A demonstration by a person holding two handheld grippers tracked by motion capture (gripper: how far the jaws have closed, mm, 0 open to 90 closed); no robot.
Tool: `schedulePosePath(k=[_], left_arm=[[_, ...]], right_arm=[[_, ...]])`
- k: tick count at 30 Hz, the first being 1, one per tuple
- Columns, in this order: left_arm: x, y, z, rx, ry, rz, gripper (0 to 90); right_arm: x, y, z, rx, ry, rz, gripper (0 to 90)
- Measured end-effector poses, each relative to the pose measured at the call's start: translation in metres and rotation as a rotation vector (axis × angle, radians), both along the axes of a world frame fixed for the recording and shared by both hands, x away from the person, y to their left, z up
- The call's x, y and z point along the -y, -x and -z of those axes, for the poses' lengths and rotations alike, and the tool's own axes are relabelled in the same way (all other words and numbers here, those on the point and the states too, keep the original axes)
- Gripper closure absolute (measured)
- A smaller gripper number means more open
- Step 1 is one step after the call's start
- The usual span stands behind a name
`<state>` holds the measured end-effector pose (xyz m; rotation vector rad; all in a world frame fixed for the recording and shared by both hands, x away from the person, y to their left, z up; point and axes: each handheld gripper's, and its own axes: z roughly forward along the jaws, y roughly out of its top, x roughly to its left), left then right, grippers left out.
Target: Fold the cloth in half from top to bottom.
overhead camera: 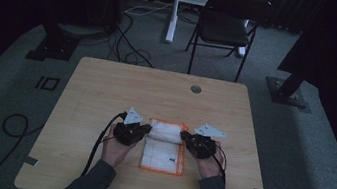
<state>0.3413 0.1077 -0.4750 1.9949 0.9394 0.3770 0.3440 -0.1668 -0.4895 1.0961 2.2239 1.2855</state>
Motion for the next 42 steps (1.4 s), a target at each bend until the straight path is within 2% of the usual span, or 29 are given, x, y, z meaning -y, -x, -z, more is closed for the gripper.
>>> schedulePosePath(k=[10,17,20,26,30,31,32,35,42], left_arm=[[-0.002,0.016,0.011,-0.018,-0.003,0.013,87.3],[0.001,0.028,0.031,-0.06,-0.025,0.019,87.1],[0.0,0.03,0.039,-0.081,-0.021,0.015,86.9],[0.0,0.033,0.048,-0.104,-0.036,0.01,85.5],[-0.001,0.034,0.046,-0.1,-0.025,0.01,77.6],[-0.003,0.034,0.042,-0.09,-0.013,0.006,77.6],[-0.005,0.034,0.04,-0.085,-0.01,0.005,73.6],[-0.008,0.033,0.033,-0.065,0.008,-0.008,70.5],[-0.011,0.02,0.025,-0.051,0.022,-0.034,67.9]], right_arm=[[0.001,0.017,0.01,-0.026,0.007,-0.022,84.4],[0.001,0.026,0.026,-0.07,0.027,-0.032,84.3],[0.001,0.029,0.033,-0.087,0.035,-0.036,84.3],[-0.001,0.031,0.039,-0.117,0.053,-0.046,83.6],[0.0,0.031,0.039,-0.126,0.051,-0.037,78.2],[0.0,0.031,0.039,-0.125,0.053,-0.032,75.4],[0.003,0.031,0.036,-0.122,0.042,-0.02,67.5],[0.006,0.03,0.031,-0.113,0.027,-0.008,61.9],[0.006,0.02,0.023,-0.114,0.018,-0.006,54.5]])
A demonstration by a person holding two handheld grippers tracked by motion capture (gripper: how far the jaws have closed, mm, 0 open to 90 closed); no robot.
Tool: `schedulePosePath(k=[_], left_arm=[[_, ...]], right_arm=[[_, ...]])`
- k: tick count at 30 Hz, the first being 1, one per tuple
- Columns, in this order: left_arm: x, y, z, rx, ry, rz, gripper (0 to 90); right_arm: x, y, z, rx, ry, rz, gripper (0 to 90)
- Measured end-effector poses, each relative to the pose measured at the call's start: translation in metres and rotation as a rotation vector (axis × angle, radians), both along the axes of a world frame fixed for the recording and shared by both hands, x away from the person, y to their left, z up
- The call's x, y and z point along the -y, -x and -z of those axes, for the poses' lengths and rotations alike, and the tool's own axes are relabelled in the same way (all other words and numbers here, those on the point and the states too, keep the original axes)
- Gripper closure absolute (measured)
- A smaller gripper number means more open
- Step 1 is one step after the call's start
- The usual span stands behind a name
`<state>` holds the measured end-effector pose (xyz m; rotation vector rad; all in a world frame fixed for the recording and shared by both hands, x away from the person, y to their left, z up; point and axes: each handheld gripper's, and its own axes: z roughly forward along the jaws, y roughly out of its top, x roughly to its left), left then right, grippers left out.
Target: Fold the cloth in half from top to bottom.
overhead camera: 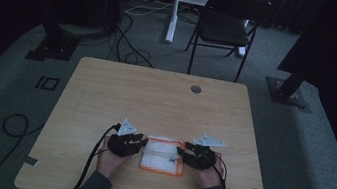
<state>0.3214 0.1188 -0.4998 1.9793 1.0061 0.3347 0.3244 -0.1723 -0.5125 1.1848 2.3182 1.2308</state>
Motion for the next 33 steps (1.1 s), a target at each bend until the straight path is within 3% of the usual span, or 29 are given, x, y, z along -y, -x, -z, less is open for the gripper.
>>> schedulePosePath(k=[4,13,17,23,33], left_arm=[[0.004,-0.008,-0.003,0.0,-0.009,0.001,65.1],[0.015,-0.018,0.005,-0.032,-0.039,0.013,62.9],[0.017,-0.019,0.011,-0.05,-0.055,0.014,68.3],[0.018,-0.013,0.009,-0.04,-0.057,0.035,84.4],[0.013,0.01,0.003,-0.022,-0.035,0.07,85.9]], right_arm=[[-0.003,-0.008,-0.003,0.006,-0.004,0.001,53.6],[-0.012,-0.025,0.009,-0.065,0.013,-0.003,52.5],[-0.011,-0.024,0.013,-0.084,0.0,-0.014,59.7],[-0.01,-0.018,0.01,-0.07,0.002,-0.048,78.1],[-0.005,0.0,0.001,-0.034,-0.009,-0.087,80.1]])
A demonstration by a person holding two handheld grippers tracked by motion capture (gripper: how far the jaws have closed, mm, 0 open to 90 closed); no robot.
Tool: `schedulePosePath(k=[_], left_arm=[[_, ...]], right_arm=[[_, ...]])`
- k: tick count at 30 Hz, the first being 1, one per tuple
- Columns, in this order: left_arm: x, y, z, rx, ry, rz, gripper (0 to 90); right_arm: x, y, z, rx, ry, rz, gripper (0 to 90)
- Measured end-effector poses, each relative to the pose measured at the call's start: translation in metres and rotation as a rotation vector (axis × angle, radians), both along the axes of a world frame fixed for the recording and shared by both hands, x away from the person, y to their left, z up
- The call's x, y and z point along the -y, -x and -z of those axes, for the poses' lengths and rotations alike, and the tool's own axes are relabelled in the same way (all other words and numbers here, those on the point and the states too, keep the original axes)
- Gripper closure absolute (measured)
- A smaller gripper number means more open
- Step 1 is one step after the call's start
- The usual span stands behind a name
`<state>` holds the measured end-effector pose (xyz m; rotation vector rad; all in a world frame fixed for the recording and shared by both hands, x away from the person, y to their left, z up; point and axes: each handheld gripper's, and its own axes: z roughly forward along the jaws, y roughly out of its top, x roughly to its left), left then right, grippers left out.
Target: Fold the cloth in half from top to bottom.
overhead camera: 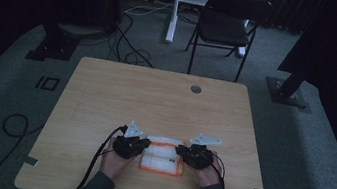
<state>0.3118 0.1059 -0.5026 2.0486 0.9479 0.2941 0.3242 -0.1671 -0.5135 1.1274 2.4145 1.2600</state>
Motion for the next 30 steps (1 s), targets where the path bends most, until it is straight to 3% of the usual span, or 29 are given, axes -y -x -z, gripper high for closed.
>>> schedulePosePath(k=[5,8,15,24,28,30], left_arm=[[-0.005,0.01,0.0,-0.006,-0.004,0.014,83.2],[-0.011,0.012,-0.005,0.008,0.02,-0.008,77.4],[-0.011,-0.001,-0.019,0.031,0.043,-0.039,72.5],[0.013,-0.026,-0.003,-0.024,-0.02,-0.018,71.3],[0.016,-0.023,0.001,-0.034,-0.027,0.011,71.3],[0.015,-0.017,0.002,-0.029,-0.036,0.032,71.1]], right_arm=[[0.001,0.014,0.0,0.024,-0.006,-0.016,80.7],[0.002,0.02,0.001,0.034,-0.002,-0.018,81.5],[0.003,0.025,0.0,0.042,-0.01,-0.029,81.6],[0.004,0.028,0.0,0.047,-0.012,-0.043,81.5],[0.005,0.029,-0.001,0.052,-0.016,-0.047,80.3],[0.007,0.029,-0.002,0.052,-0.025,-0.046,70.4]])
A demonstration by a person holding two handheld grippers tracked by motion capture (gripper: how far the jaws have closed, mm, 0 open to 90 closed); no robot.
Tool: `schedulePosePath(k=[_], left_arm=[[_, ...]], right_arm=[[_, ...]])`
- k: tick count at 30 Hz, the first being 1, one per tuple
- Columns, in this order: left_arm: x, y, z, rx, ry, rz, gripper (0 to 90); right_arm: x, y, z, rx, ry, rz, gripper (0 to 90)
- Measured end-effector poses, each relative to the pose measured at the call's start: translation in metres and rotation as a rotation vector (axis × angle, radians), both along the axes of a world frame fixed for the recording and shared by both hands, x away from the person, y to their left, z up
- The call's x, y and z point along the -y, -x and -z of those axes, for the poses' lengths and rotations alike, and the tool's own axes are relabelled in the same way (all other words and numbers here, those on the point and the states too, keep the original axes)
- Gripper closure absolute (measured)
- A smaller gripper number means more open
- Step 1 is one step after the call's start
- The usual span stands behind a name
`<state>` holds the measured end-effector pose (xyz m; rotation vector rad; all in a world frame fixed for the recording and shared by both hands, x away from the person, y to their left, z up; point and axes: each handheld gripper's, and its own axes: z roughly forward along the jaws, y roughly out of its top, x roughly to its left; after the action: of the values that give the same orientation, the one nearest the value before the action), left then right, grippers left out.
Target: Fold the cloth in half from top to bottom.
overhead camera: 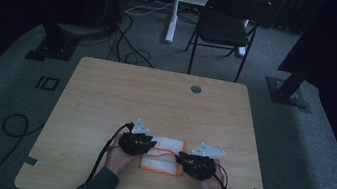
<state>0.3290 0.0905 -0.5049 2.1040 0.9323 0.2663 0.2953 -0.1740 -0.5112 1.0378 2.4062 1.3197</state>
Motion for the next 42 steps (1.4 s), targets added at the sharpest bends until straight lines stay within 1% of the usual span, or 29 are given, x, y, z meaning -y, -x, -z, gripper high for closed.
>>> schedulePosePath(k=[3,4,7,9,11,14,15,20,24,27,33,38,40,41,42], left_arm=[[-0.003,0.007,0.003,-0.002,-0.003,0.007,71.1],[-0.005,0.01,0.004,-0.003,-0.001,0.007,71.1],[-0.008,0.016,0.008,-0.005,0.001,0.003,71.0],[-0.01,0.018,0.009,-0.006,0.003,0.004,71.0],[-0.013,0.023,0.014,-0.009,0.007,0.002,71.0],[-0.017,0.027,0.017,-0.005,0.014,-0.002,70.8],[-0.018,0.029,0.018,-0.006,0.017,-0.002,70.7],[-0.021,0.037,0.022,-0.001,0.004,0.002,69.9],[-0.021,0.045,0.025,0.006,-0.013,0.012,69.6],[-0.024,0.051,0.028,0.023,-0.021,0.02,69.4],[-0.03,0.053,0.029,0.036,-0.02,0.016,67.5],[-0.037,0.051,0.027,0.046,0.003,0.001,65.6],[-0.041,0.05,0.026,0.056,0.01,-0.013,64.8],[-0.044,0.049,0.026,0.063,0.01,-0.026,64.9],[-0.046,0.048,0.026,0.061,0.012,-0.034,64.8]], right_arm=[[0.003,-0.001,-0.003,0.009,-0.03,0.011,63.1],[0.004,-0.001,-0.004,0.011,-0.041,0.014,62.5],[0.005,-0.001,-0.007,0.02,-0.051,0.028,60.9],[0.005,-0.002,-0.007,0.023,-0.055,0.033,60.8],[0.006,-0.002,-0.007,0.028,-0.068,0.046,60.1],[0.006,-0.002,-0.005,0.034,-0.074,0.062,60.2],[0.006,-0.003,-0.005,0.029,-0.072,0.062,60.2],[0.009,-0.006,-0.002,0.019,-0.063,0.079,59.5],[0.015,-0.008,0.0,0.016,-0.058,0.103,58.5],[0.021,-0.01,0.0,0.014,-0.058,0.12,58.5],[0.031,-0.012,0.003,0.011,-0.054,0.157,58.1],[0.038,-0.015,0.008,0.0,-0.05,0.182,58.0],[0.039,-0.015,0.01,0.007,-0.028,0.195,57.8],[0.04,-0.015,0.011,0.007,-0.026,0.196,57.7],[0.041,-0.016,0.012,0.004,-0.032,0.2,57.7]])
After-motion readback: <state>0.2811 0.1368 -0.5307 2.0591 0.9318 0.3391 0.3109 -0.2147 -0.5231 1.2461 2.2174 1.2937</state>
